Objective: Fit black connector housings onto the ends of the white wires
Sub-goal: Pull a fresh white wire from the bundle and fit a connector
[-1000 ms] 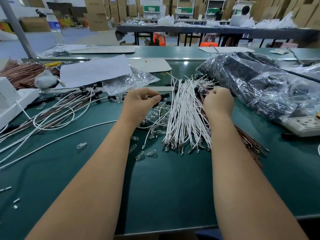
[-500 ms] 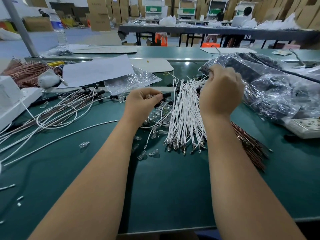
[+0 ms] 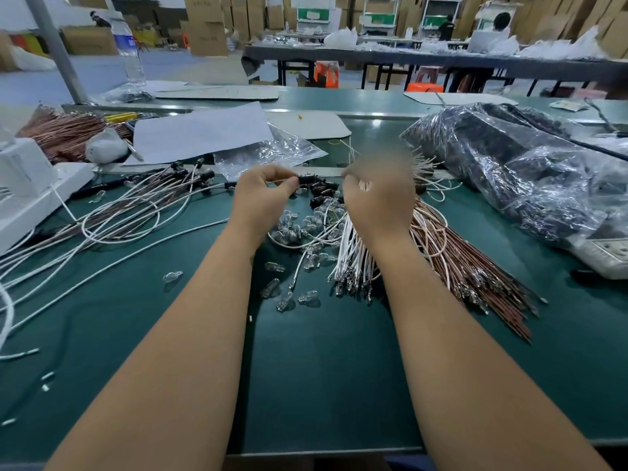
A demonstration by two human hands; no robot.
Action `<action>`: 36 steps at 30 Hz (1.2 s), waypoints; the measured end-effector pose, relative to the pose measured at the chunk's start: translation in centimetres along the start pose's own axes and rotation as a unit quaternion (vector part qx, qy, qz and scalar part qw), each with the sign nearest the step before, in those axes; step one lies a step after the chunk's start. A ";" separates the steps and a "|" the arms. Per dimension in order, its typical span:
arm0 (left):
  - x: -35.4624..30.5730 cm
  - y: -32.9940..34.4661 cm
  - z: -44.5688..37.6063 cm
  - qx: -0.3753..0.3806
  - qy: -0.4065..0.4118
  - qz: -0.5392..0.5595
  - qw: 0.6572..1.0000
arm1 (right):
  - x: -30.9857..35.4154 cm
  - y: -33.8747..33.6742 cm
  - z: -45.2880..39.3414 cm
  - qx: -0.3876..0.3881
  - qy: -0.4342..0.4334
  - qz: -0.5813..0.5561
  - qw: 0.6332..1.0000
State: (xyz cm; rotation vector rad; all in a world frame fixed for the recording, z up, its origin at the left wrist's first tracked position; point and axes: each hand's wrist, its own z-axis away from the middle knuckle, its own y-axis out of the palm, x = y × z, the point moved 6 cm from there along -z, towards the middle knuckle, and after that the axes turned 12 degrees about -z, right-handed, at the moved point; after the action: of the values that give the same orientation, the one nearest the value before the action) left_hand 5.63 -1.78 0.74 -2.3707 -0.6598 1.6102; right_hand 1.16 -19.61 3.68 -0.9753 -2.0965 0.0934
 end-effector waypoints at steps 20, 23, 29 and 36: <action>-0.7 0.5 0.6 0.048 0.014 0.012 0.999 | 0.4 1.0 0.2 0.069 -0.023 0.043 0.996; -0.8 0.4 0.7 0.060 0.013 0.009 0.998 | 0.4 1.0 0.3 0.078 -0.036 0.062 0.994; -1.2 0.5 1.1 0.082 0.026 -0.004 0.996 | 0.5 0.9 0.3 0.083 -0.063 0.119 0.987; -1.2 0.6 1.0 0.080 0.013 0.013 0.997 | 0.3 0.6 0.2 0.061 -0.045 0.093 0.993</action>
State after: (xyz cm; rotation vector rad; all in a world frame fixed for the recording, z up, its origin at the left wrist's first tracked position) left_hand 4.53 -2.95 1.09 -2.2896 -0.4773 1.5777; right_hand 1.26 -18.98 3.53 -1.1069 -2.0503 0.3624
